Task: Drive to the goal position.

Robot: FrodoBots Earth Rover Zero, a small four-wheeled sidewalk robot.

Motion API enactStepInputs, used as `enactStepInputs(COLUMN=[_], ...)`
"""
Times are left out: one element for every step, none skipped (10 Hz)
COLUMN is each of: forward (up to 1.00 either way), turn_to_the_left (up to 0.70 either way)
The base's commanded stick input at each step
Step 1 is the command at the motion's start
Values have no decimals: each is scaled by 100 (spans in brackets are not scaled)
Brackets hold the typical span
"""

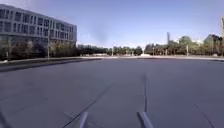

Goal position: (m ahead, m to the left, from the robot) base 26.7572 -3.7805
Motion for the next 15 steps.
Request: enactStepInputs(forward=[100, 100, 100, 100, 100, 100, 100, 100, 100, 100, 100, 100, 100, 100, 100], turn_to_the_left=[-27, -11, 0, 0, 0, 0, 0, 0, 0, 0, 0, 0, -2, -21, -27])
